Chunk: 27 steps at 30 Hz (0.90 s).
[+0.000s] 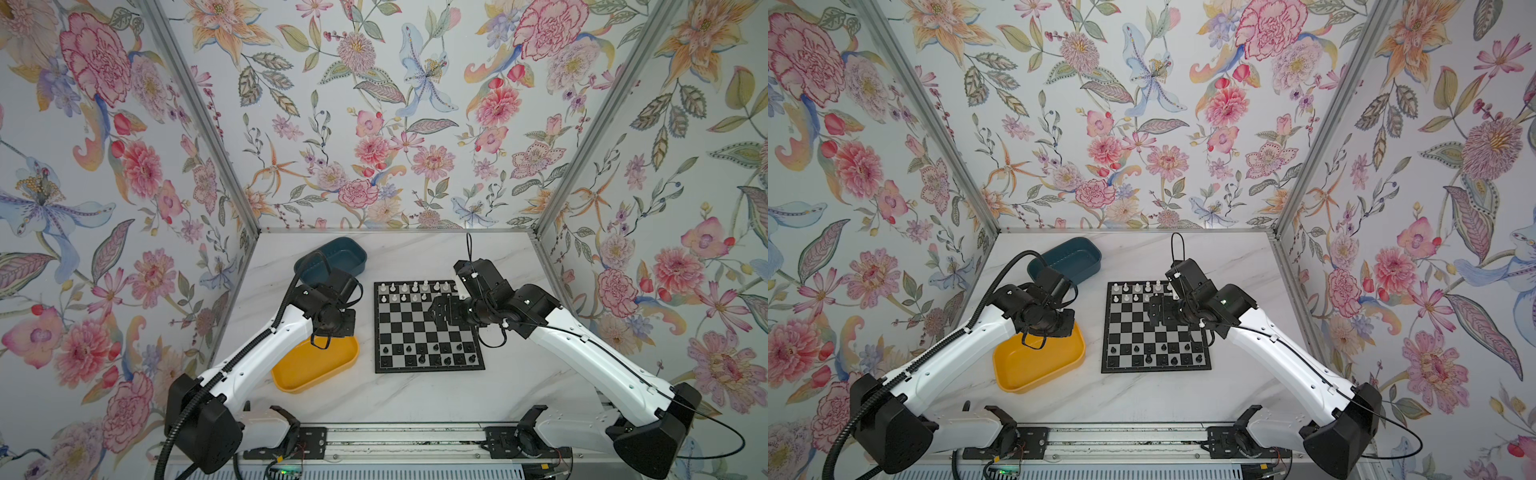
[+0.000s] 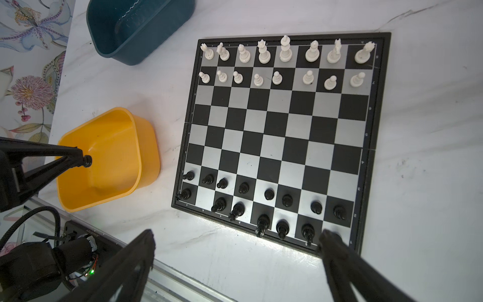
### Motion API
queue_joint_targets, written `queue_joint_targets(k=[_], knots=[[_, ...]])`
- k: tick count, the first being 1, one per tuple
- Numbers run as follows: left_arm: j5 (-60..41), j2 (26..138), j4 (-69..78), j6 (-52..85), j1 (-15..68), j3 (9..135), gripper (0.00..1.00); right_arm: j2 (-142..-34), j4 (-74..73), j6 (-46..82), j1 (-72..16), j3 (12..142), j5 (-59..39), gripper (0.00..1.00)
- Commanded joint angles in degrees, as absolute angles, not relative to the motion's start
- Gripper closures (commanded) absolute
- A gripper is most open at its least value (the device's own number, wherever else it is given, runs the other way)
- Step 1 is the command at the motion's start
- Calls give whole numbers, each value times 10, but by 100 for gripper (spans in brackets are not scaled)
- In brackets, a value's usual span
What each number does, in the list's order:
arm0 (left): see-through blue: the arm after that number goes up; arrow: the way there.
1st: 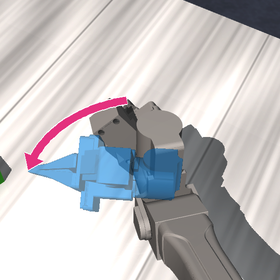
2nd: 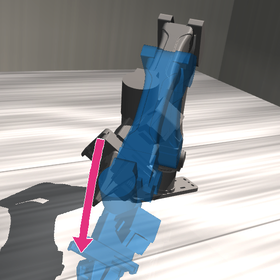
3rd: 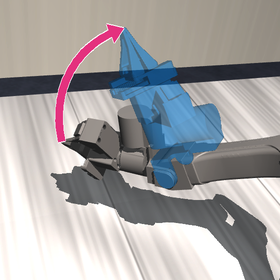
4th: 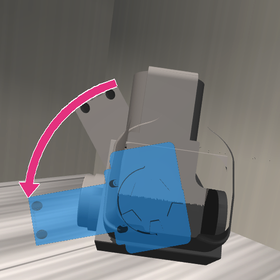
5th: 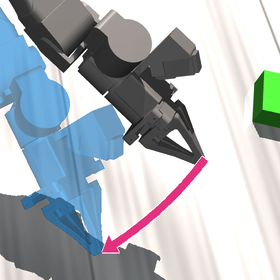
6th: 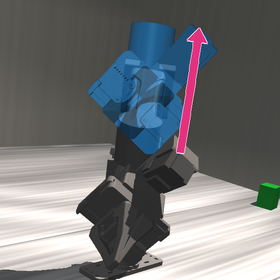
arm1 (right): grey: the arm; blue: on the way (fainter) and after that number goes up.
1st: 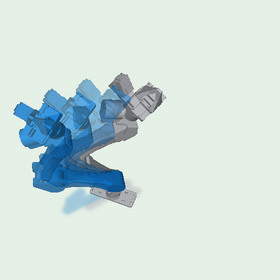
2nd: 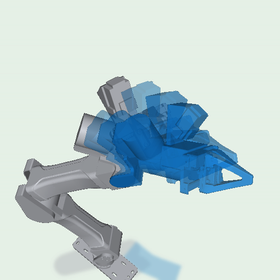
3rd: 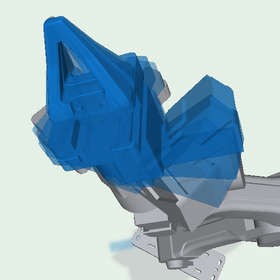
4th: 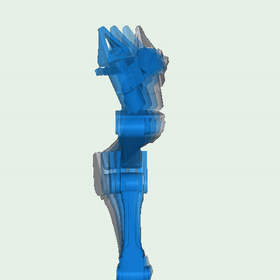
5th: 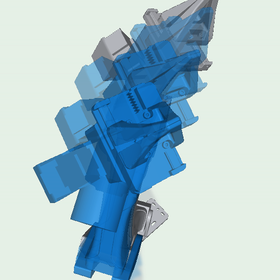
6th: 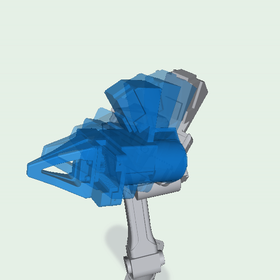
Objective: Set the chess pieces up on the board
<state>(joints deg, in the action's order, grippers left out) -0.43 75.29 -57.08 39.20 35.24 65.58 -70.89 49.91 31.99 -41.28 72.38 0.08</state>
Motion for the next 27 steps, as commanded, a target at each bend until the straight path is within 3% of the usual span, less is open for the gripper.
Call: queue_joint_targets(k=[1,12,27], knots=[[29,746,-556,497,422,665,98,-677,519,302,-400,716,-17,1],[91,820,-496,667,623,667,99,-557,602,269,-354,674,-66,1],[93,890,-414,670,657,635,97,-472,655,283,-345,642,-63,1]])
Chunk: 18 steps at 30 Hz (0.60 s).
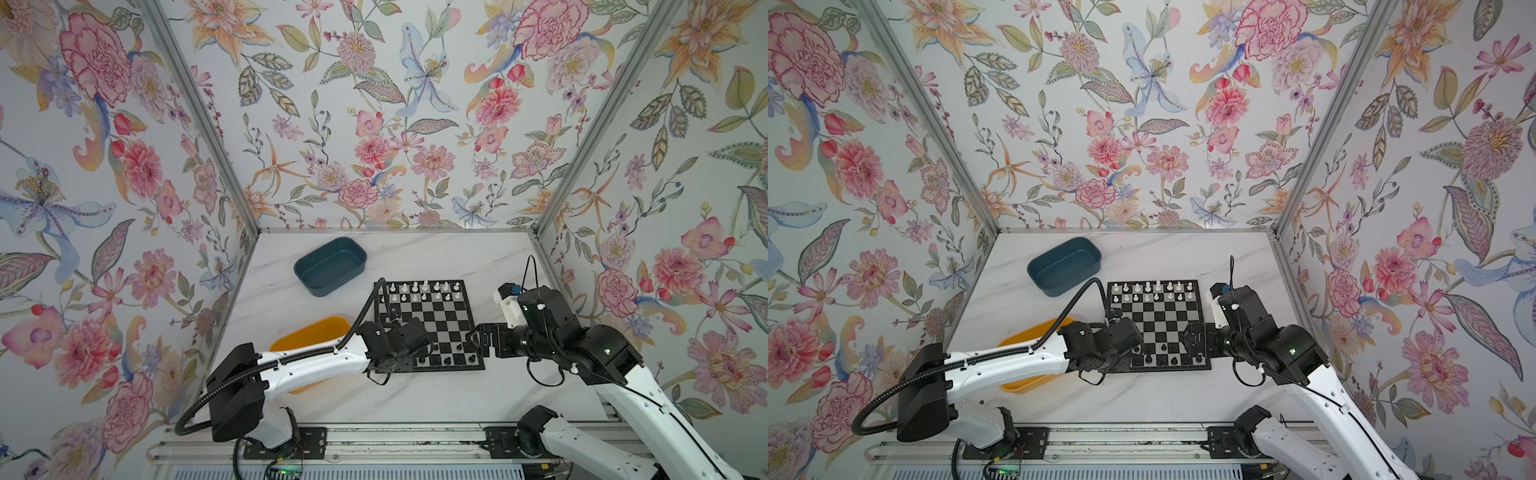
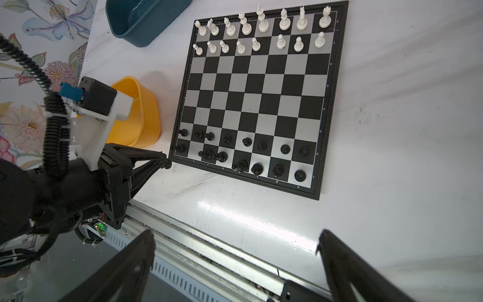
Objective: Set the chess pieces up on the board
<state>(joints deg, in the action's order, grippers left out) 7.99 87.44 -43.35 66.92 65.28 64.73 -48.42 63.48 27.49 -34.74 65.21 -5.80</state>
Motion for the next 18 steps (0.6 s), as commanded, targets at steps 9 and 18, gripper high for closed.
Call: queue_joint_targets(k=[9,18], knots=[[85,942,-393,637,647,635,97,-472,655,284,-344,641,-53,1],[77,962,-381,606,623,638,96,-478,656,280,-336,644,-47,1]])
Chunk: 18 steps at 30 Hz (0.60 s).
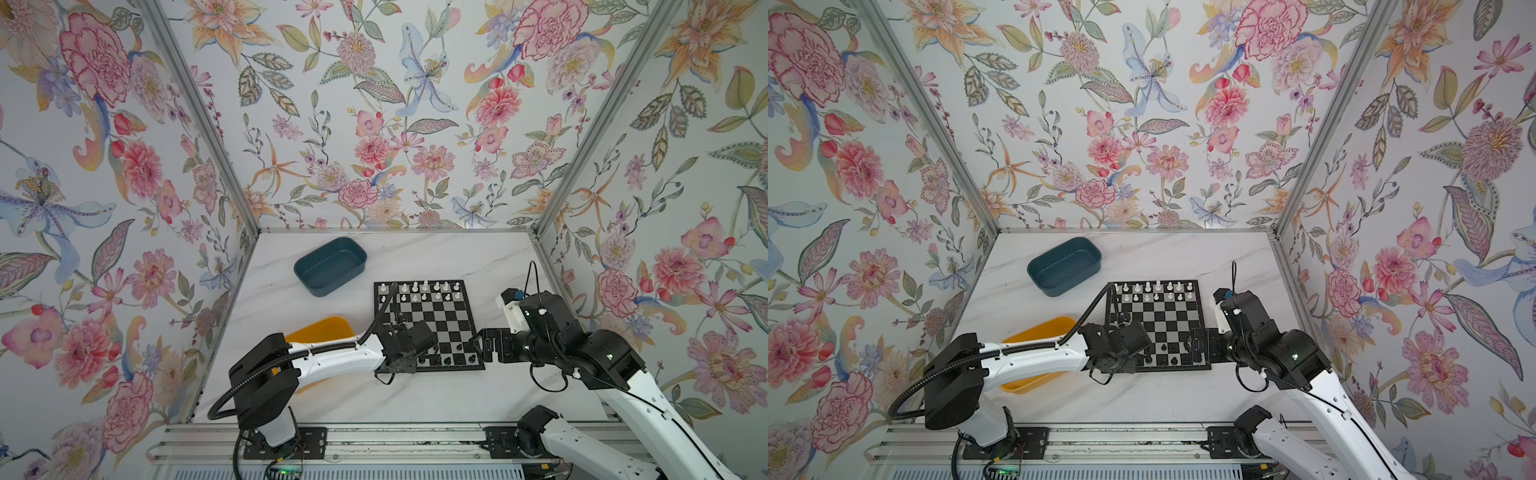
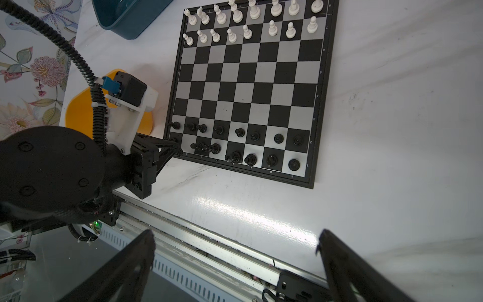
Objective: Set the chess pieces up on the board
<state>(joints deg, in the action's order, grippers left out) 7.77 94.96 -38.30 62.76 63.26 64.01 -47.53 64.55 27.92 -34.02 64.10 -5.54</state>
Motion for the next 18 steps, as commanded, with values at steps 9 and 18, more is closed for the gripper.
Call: queue_joint_targets(k=[9,18], knots=[[70,991,-381,579,610,653,96,-481,656,274,-321,641,-49,1],[67,1008,-378,565,605,671,94,-483,656,264,-304,638,-59,1]])
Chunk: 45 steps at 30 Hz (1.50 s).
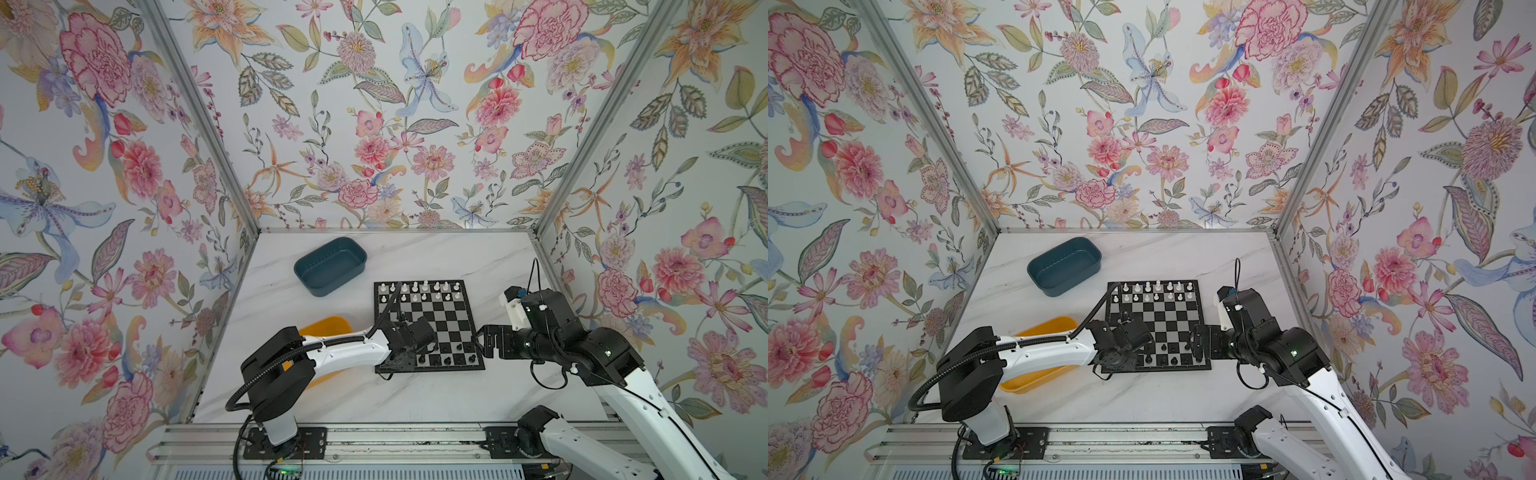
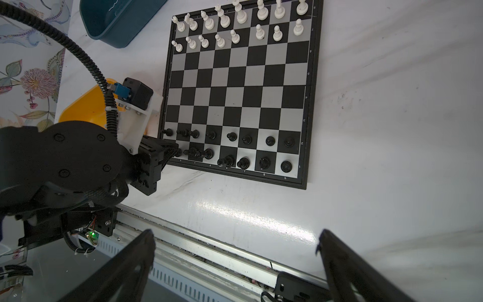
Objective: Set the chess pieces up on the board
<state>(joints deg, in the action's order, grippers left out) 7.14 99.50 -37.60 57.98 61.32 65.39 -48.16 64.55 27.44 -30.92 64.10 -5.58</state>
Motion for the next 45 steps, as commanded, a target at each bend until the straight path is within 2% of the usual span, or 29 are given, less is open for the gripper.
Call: queue_joint_targets(k=[1,8,17,25,37,39,42,43,45], knots=[[67,1010,-379,564,605,673,94,-483,656,264,-303,637,-60,1],[65,1012,-377,563,604,672,91,-482,657,258,-294,637,-69,1],[63,1011,-376,564,604,671,74,-484,658,247,-284,642,-76,1],[72,1001,-387,567,603,680,71,-488,658,243,-280,648,-80,1],[160,931,-486,533,578,786,56,-501,658,232,-271,670,-77,1],[183,907,-501,518,563,809,49,-506,658,225,-266,678,-73,1],[233,842,-501,481,534,819,28,-517,658,206,-255,694,-58,1],[258,817,-498,466,522,814,18,-523,658,196,-248,701,-53,1],[306,760,-489,449,493,794,9,-533,658,181,-230,711,-39,1]])
